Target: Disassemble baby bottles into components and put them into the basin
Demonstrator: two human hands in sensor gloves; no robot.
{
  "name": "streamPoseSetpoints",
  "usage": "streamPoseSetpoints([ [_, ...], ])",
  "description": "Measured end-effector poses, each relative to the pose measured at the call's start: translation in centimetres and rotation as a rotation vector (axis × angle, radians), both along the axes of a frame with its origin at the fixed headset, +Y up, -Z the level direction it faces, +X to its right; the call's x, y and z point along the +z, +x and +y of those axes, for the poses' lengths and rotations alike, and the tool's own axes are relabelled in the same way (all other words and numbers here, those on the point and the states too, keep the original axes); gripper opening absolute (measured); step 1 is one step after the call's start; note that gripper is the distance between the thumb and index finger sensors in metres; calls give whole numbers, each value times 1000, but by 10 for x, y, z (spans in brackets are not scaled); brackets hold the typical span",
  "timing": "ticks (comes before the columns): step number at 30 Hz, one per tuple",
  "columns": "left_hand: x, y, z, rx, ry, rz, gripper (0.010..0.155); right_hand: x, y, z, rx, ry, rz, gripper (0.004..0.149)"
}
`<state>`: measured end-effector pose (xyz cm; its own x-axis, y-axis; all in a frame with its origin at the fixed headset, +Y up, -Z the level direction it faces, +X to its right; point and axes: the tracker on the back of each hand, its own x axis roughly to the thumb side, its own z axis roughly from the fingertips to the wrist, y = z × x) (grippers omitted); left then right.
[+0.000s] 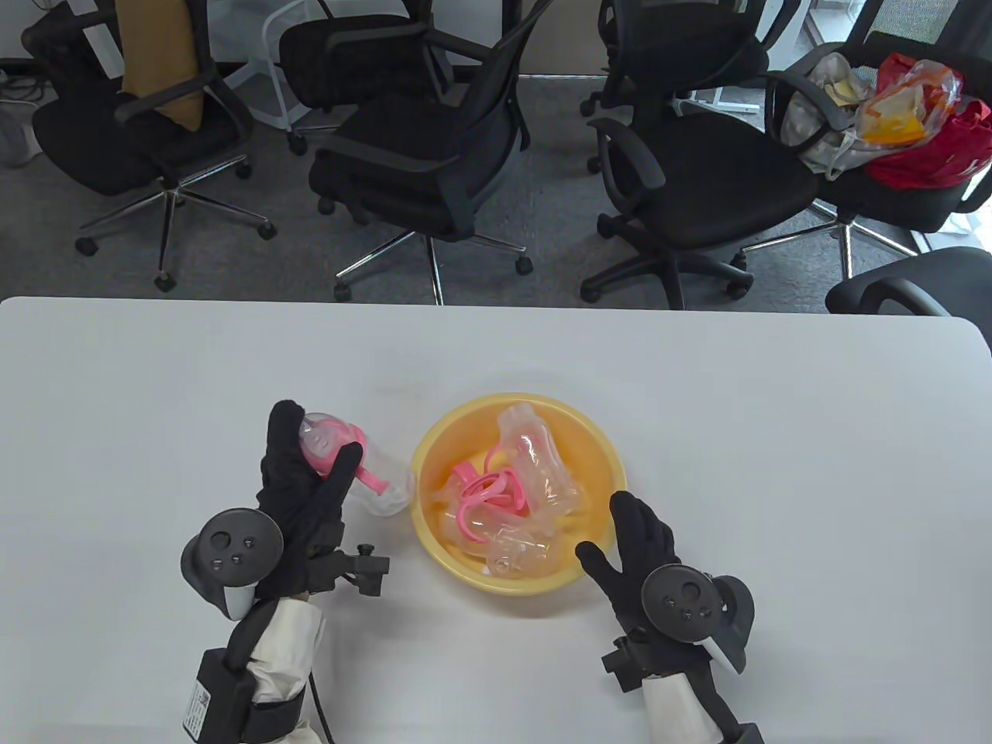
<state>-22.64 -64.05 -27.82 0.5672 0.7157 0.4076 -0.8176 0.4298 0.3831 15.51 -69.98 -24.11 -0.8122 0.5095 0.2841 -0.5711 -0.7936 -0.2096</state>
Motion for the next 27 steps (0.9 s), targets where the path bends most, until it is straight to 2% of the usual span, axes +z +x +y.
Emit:
streamPoseSetpoints([
  [4, 14, 22, 13, 74, 35, -160, 82, 2, -7, 0, -4, 6, 37, 76],
  [8, 22, 41, 16, 190, 11, -345, 82, 6, -17, 2, -65, 4, 140, 78],
  [11, 27, 56, 14, 204, -6, -418, 82, 9, -27, 2, -107, 6, 218, 82],
  [16, 33, 74, 8, 116, 0, -417, 82, 13, -37, 4, -122, 12, 307, 87],
  [21, 37, 94, -1, 161, -32, -489, 83, 19, -49, 7, -84, 38, 353, 91],
  [27, 38, 100, -5, 154, -38, -490, 84, 23, -51, 7, -17, 83, 288, 96],
])
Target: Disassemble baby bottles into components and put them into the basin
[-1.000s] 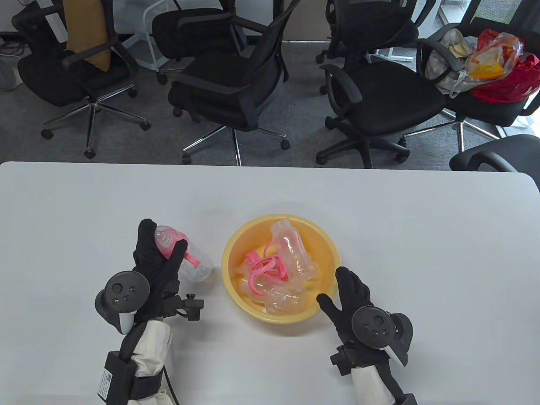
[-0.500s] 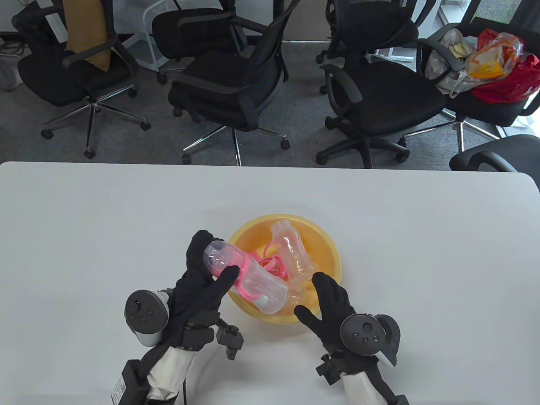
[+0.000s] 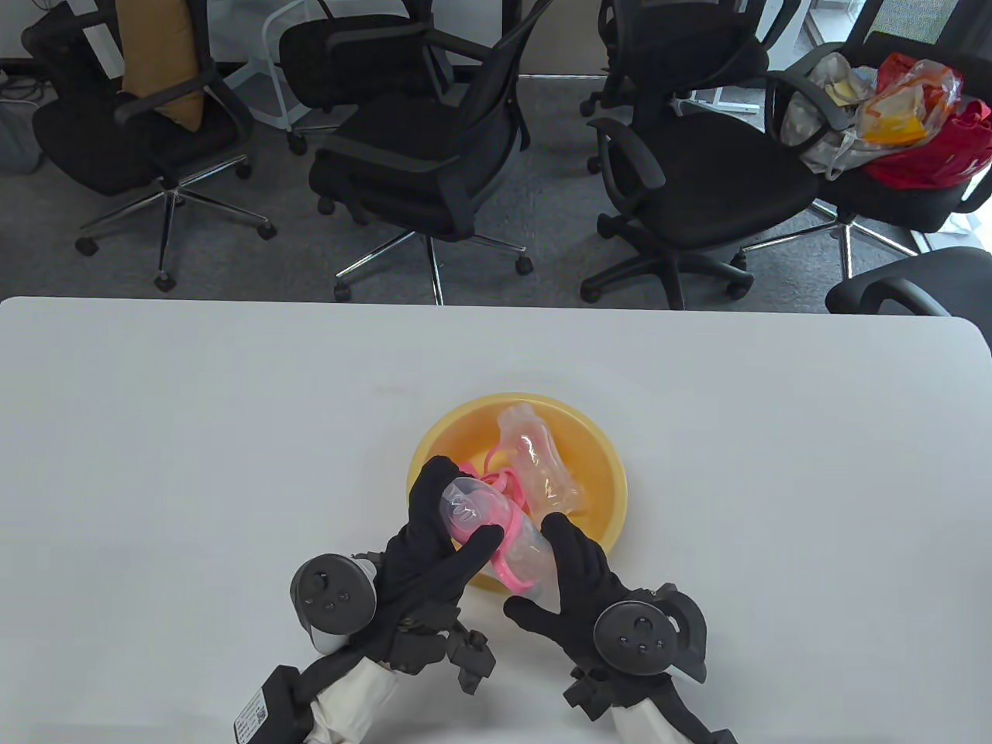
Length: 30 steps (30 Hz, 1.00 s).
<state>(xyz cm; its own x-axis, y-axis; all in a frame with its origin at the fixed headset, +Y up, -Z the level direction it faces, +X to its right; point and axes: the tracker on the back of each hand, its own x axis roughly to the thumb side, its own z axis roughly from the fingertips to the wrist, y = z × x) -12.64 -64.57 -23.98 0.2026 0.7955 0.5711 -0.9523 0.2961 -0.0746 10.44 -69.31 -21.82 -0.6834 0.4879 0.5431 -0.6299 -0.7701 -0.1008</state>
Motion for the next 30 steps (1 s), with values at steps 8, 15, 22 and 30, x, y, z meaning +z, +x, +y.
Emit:
streamPoseSetpoints([
  [8, -9, 0, -15, 259, -238, -130, 87, 9, -6, 5, 157, 149, -153, 92],
  [15, -17, -7, -30, 301, -242, -38, 91, 22, -24, 8, 333, 283, -223, 93],
  [22, -19, -8, -26, 252, -95, -42, 79, 13, -15, 7, 213, 134, -48, 95],
  [30, -17, -14, -4, 138, 92, -175, 78, 9, -6, 15, 181, 63, 78, 95],
])
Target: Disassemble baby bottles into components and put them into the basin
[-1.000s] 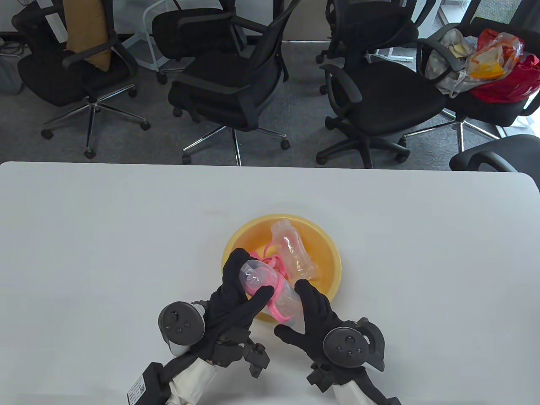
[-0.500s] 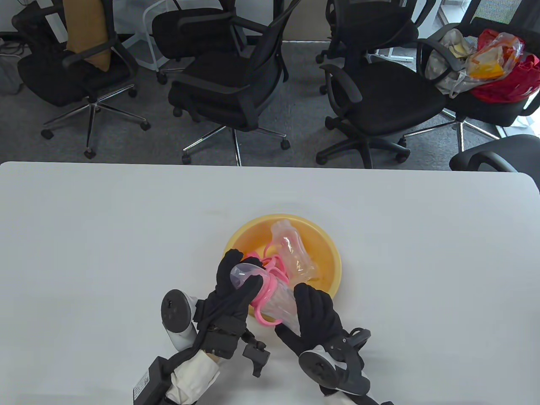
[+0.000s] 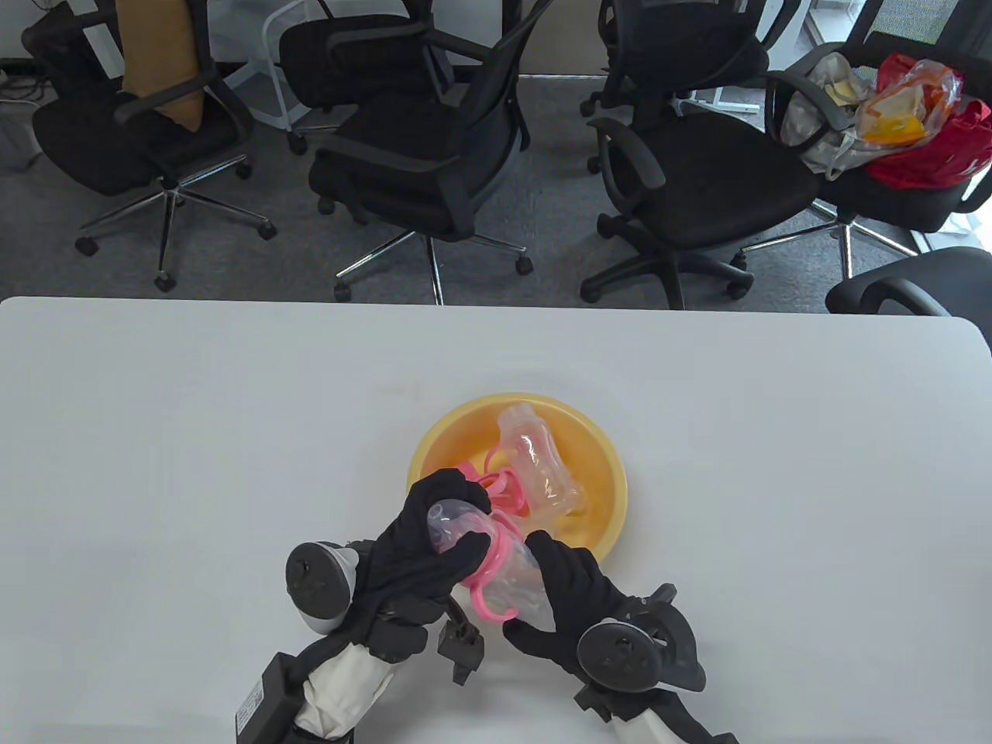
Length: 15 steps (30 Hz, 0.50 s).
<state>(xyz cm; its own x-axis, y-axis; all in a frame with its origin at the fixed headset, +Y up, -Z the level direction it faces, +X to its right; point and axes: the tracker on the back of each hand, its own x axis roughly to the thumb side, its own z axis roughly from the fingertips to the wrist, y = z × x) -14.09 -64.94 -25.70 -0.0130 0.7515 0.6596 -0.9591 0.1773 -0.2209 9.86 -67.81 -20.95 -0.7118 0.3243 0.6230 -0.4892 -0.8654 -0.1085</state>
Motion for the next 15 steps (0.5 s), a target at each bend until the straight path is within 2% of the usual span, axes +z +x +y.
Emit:
streamPoseSetpoints([
  [1, -2, 0, 3, -77, 30, -57, 79, -1, 2, -1, 18, -22, 22, 95],
  [3, -3, -5, 3, -183, 75, -46, 78, -4, 1, -4, 0, -30, 22, 95],
  [5, -4, -5, -1, -53, 68, -9, 76, -7, 1, -7, -28, -61, 31, 95],
  [9, -10, -12, -6, 110, -43, -71, 75, -8, 4, -10, 16, -58, 0, 94],
  [15, -13, -32, -2, 168, -50, 30, 74, -13, 13, -12, -4, -84, -32, 93],
])
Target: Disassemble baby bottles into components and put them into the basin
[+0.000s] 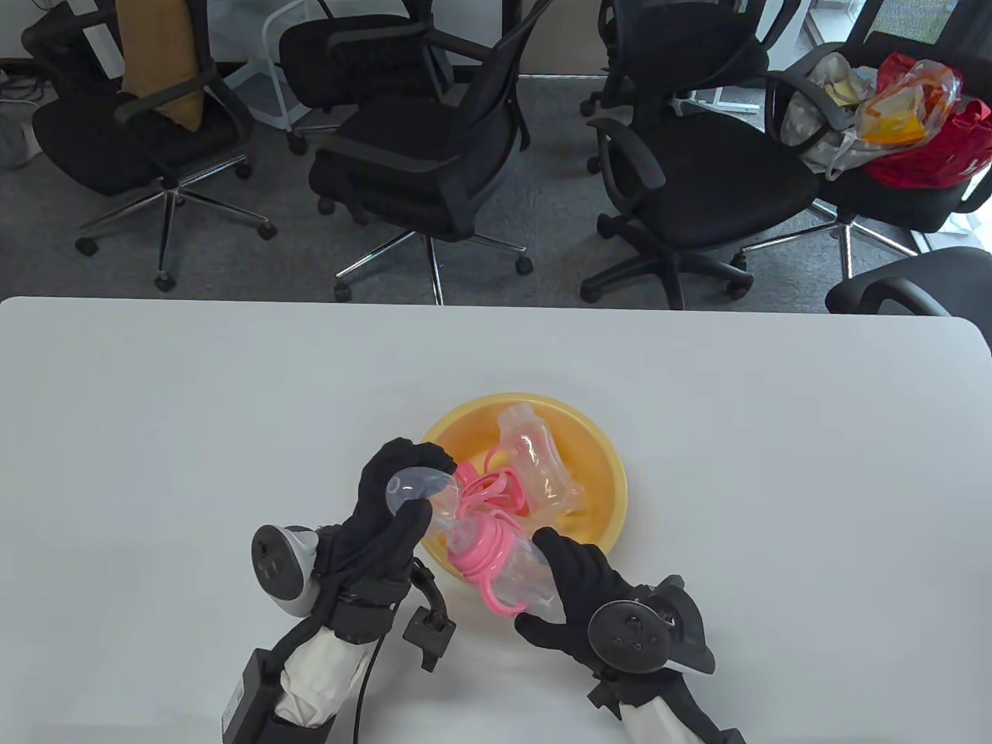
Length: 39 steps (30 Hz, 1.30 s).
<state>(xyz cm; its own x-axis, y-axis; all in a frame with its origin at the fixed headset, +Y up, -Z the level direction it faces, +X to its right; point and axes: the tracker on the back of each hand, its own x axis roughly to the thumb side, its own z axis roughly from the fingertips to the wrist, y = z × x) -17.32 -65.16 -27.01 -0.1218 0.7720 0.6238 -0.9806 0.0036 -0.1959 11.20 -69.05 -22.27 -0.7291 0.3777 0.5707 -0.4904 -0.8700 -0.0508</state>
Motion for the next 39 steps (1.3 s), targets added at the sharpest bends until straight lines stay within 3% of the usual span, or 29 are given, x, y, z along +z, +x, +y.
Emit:
streamPoseSetpoints([
  [4, -5, -5, -5, -78, -25, 75, 73, -4, 11, -1, -49, -14, -38, 94],
  [16, -29, 8, -43, -628, -99, 168, 72, -12, 32, -4, -184, -65, -91, 93],
  [24, -42, 20, -54, -931, -95, 237, 73, -12, 33, -4, -188, -77, -94, 93],
  [31, -63, 37, -54, -1131, -205, 240, 73, -12, 36, -5, -199, -87, -105, 93],
  [39, -75, 48, -53, -1196, -309, 207, 71, -13, 39, -5, -209, -89, -107, 92],
])
